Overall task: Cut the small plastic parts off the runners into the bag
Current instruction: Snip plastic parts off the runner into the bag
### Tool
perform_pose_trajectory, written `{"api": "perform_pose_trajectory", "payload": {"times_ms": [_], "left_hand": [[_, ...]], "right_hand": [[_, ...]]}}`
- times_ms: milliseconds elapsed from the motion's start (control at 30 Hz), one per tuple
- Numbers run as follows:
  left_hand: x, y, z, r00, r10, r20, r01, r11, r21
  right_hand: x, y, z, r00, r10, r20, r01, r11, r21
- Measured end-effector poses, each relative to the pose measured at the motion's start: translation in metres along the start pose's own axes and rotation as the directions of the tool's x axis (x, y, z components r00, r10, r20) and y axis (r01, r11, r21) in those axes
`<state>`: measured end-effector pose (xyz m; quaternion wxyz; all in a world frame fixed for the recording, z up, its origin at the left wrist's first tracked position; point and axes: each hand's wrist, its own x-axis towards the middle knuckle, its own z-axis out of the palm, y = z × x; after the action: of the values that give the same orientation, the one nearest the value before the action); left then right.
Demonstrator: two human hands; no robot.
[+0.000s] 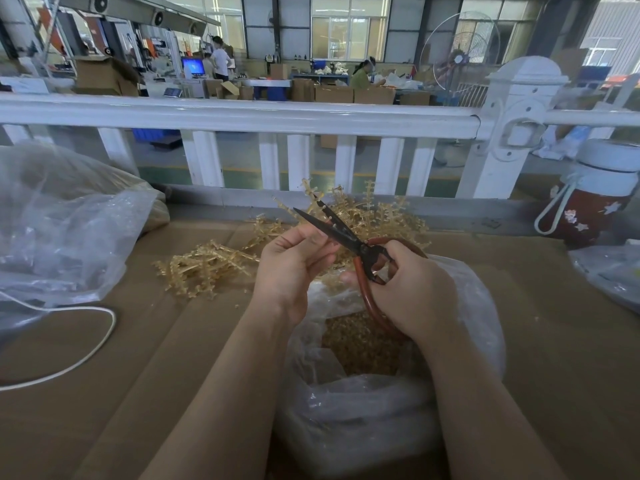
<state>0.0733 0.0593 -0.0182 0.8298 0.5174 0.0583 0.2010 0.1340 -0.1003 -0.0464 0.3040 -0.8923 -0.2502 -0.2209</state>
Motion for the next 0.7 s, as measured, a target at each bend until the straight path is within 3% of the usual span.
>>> {"api": "perform_pose_trajectory", "payload": {"times_ms": [200, 700], "left_hand": [[-0.0002, -0.0018, -0.0002, 1.0, 0.03, -0.005, -0.03, 0.996, 0.087], [0.0032, -0.0051, 0.0, 0.996, -0.087, 0.025, 0.089, 0.991, -0.1]], "right_hand": [[-0.0018, 0.0003, 0.0007, 0.999, -0.025, -0.025, 0.026, 1.0, 0.008], [-0.0022, 0.0005, 0.0031, 0.999, -0.007, -0.044, 0.008, 1.0, 0.019]]}}
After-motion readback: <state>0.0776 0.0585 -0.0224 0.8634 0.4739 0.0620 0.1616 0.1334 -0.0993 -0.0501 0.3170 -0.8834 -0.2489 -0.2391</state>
